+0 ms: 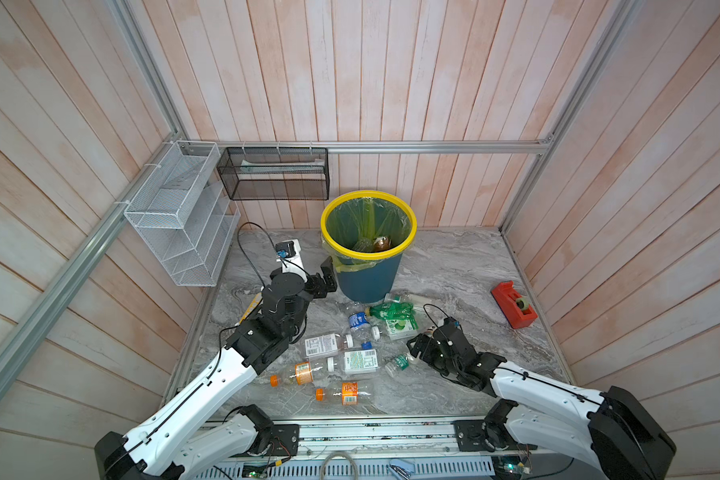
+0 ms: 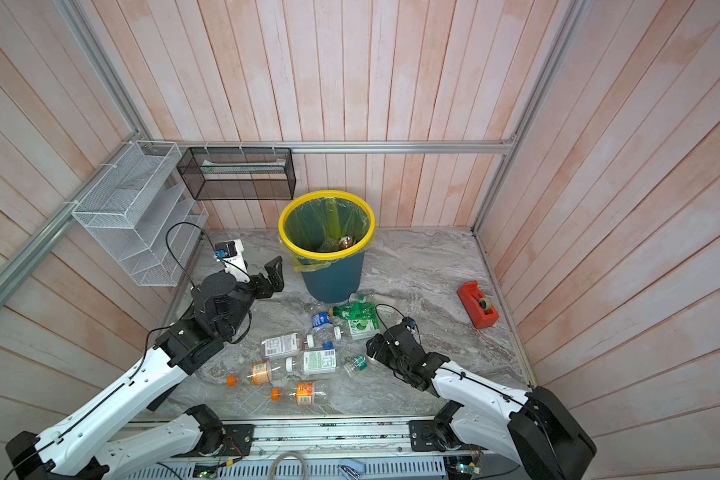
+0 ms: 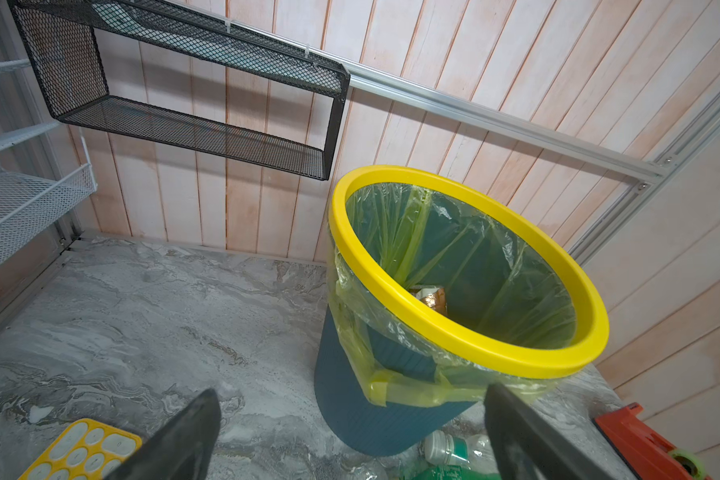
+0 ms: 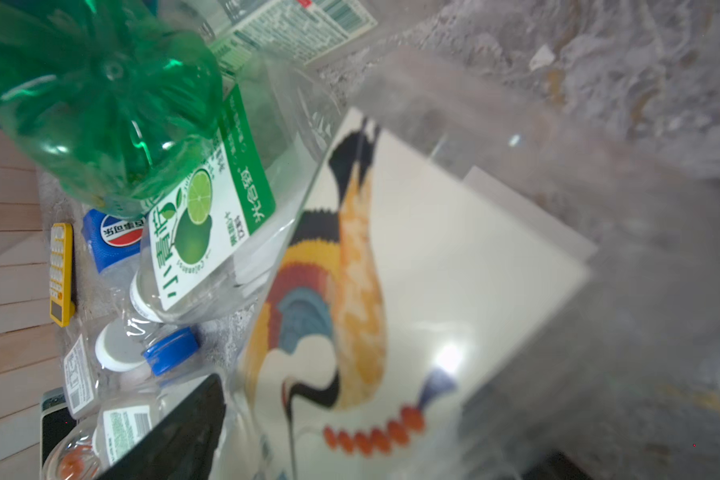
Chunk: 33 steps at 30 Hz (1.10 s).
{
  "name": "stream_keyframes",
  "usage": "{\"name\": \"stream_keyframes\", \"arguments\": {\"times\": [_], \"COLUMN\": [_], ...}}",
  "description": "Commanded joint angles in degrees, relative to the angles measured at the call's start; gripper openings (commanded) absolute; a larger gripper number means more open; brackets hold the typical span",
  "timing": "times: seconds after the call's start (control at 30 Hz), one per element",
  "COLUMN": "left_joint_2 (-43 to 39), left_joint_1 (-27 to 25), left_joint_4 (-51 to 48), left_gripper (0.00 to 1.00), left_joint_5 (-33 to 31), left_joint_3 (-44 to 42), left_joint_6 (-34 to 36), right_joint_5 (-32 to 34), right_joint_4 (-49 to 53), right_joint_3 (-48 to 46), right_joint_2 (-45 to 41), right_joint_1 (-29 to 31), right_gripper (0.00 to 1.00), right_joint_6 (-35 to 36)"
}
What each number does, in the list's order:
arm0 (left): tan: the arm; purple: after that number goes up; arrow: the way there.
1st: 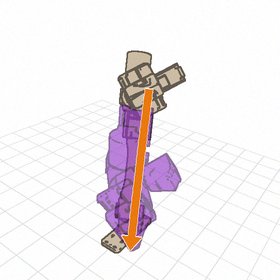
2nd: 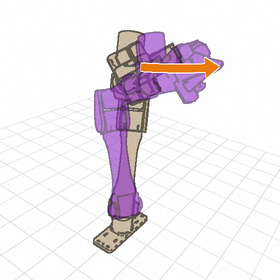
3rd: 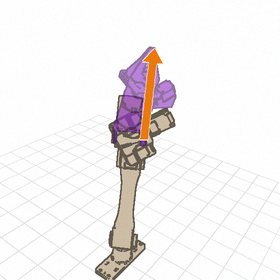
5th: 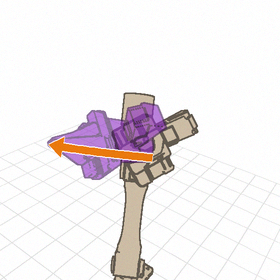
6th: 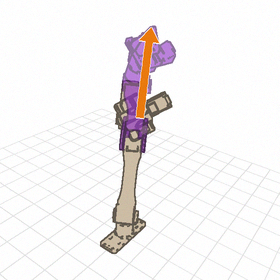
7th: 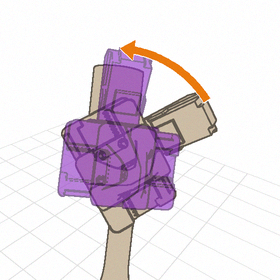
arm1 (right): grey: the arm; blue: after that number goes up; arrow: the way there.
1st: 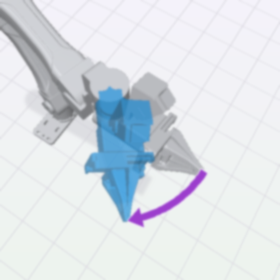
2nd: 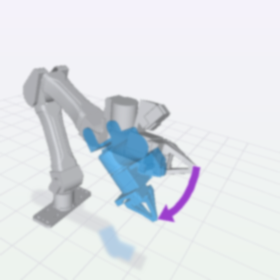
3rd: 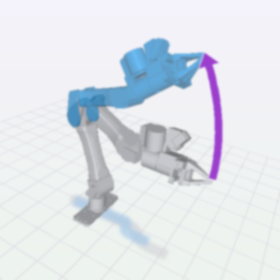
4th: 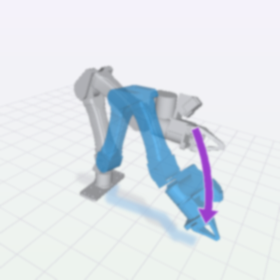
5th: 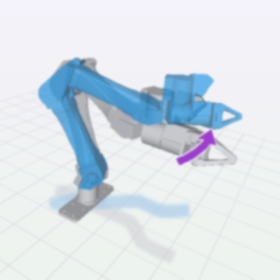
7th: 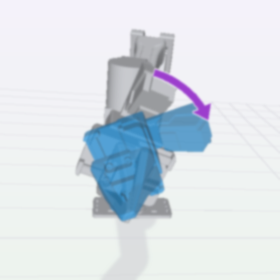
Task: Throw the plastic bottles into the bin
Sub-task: 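Grasp the clear white-labeled bottle with the right gripper while the left gripper withdraws, then carry the clear white-labeled bottle over the bin and open the right gripper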
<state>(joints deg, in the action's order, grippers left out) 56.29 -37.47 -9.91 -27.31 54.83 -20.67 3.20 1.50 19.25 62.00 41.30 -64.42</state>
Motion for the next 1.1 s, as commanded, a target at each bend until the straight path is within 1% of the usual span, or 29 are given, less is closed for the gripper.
{"name": "stream_keyframes", "arguments": {"times": [0.0, 0.03, 0.13, 0.27, 0.47, 0.53, 0.7, 0.8, 0.9, 1.07], "left_joint_2": [-1.14, -1.32, -1.45, -1.45, -1.29, -1.18, -1.16, -1.65, -2.04, -3.4], "left_joint_1": [0.48, 0.48, 0.57, 0.67, 0.76, 0.82, 0.93, 1.15, 1.4, 1.46], "left_joint_4": [-1.44, -1.67, -1.94, -2.22, -2.14, -2.14, -2.38, -2.64, -3.48, -5.95], "left_gripper": [1.0, 1.0, 1.0, 1.0, 1.0, 1.0, 0.99, 1.0, 1.0, 1.0], "left_joint_5": [0.23, 0.15, 0.06, 0.06, 0.11, 0.11, -0.62, -0.99, -1.31, -2.51], "left_joint_3": [-0.74, -0.72, -0.73, -0.9, -1.04, -1.15, -1.64, -2.04, -2.68, -4.5], "left_joint_6": [-0.18, -0.14, -0.22, -0.26, -0.55, -0.67, -1.25, -1.58, -1.88, -3.0], "right_joint_5": [3.42, 3.89, 4.72, 5.34, 7.31, 7.38, 7.67, 6.39, 6.16, 2.71], "right_joint_4": [1.73, 2.15, 3.36, 5.27, 11.87, 14.17, 18.99, 20.65, 21.29, 18.74], "right_joint_3": [-0.85, -0.84, -1.52, -2.85, -2.81, -2.33, -0.16, 2.85, 8.16, 21.89], "right_joint_2": [1.45, 1.46, 0.58, -2.74, -11.81, -15.25, -23.72, -27.11, -27.66, -21.03], "right_joint_1": [0.36, 0.19, -0.32, -1.7, -5.39, -7.31, -12.46, -16.62, -20.98, -27.15], "right_gripper": [0.74, 0.7, 0.65, 0.63, 0.56, 0.53, 0.5, 0.5, 0.5, 0.5], "right_joint_6": [-1.47, -1.49, -1.88, -2.37, -0.69, 0.28, 4.05, 7.47, 12.3, 21.14]}}
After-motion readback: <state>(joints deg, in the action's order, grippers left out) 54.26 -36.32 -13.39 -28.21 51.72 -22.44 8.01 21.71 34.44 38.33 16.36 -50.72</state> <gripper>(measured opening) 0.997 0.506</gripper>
